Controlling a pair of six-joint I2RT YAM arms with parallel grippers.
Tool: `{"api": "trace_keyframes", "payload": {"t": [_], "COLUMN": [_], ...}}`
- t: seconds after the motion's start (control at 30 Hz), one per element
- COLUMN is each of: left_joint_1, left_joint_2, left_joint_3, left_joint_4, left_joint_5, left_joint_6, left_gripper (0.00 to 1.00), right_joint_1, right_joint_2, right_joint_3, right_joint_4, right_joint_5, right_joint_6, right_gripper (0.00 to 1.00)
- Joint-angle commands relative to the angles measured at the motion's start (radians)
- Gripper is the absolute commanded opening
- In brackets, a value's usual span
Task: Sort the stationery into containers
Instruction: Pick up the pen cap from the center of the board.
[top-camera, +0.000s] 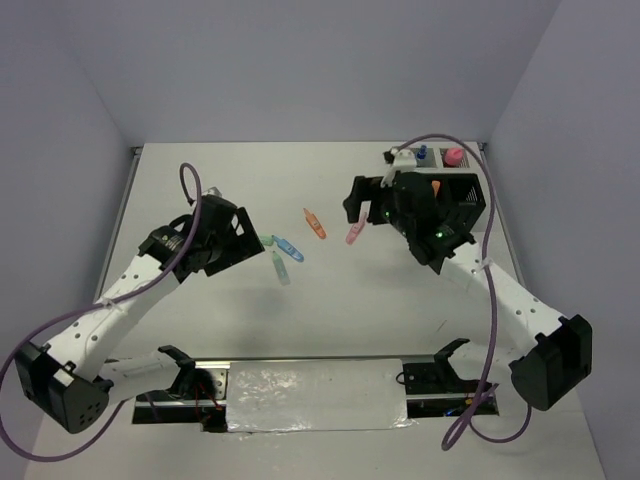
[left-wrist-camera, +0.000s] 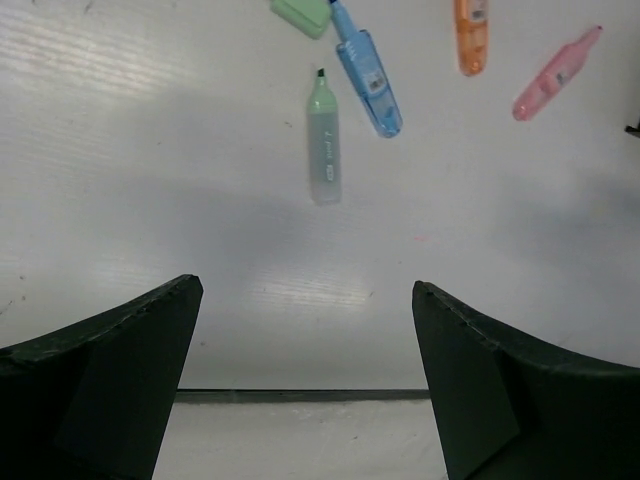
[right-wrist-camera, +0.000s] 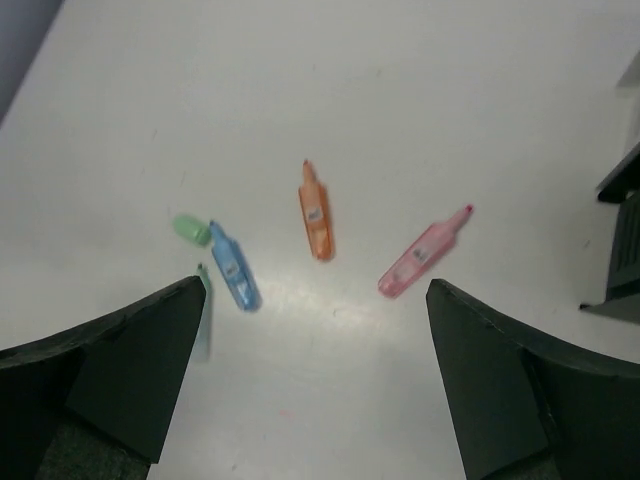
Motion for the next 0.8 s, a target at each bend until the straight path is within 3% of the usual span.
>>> {"api": "trace_keyframes", "payload": {"t": [0.0, 0.07, 0.4, 0.57, 0.67, 0.77], "left_joint_1": [0.025, 0.028, 0.047, 0.094, 0.093, 0.097], "left_joint_2": [0.04, 0.077, 0.252, 0.411, 0.482, 0.571], "left_joint_3": [0.01, 0.033, 0.154, 0.209, 0.297, 0.36], "left_joint_4": [-0.015, -0.065, -0.161, -0.172, -0.19, -0.127], "left_joint_5": [-0.006, -0.034, -0.087, -0.062, -0.11, -0.127], "left_joint_6": [-0.044, -0.07, -0.121, -0.141, -0.17, -0.091], "left_gripper": [0.99, 0.99, 0.99, 0.97, 0.96, 0.91], "right_joint_1": [0.068, 0.087, 0.157, 0.16, 0.162, 0.163], "right_joint_2": [-0.021, -0.006, 0.296, 0.266, 0.203, 0.188], "right_joint_3": [-0.067, -0.118, 0.075, 0.089, 0.028, -0.005], "right_joint_4": [-0.141, -0.123, -0.356, -0.345, -0.218, -0.19], "right_joint_5": [0.079, 0.067, 0.228, 0.185, 0.029, -0.054], "right_joint_6": [0.054, 0.084, 0.291, 0.292, 0.171, 0.118], "right_gripper": [1.0, 1.0, 1.0, 1.0, 1.0, 0.97]}}
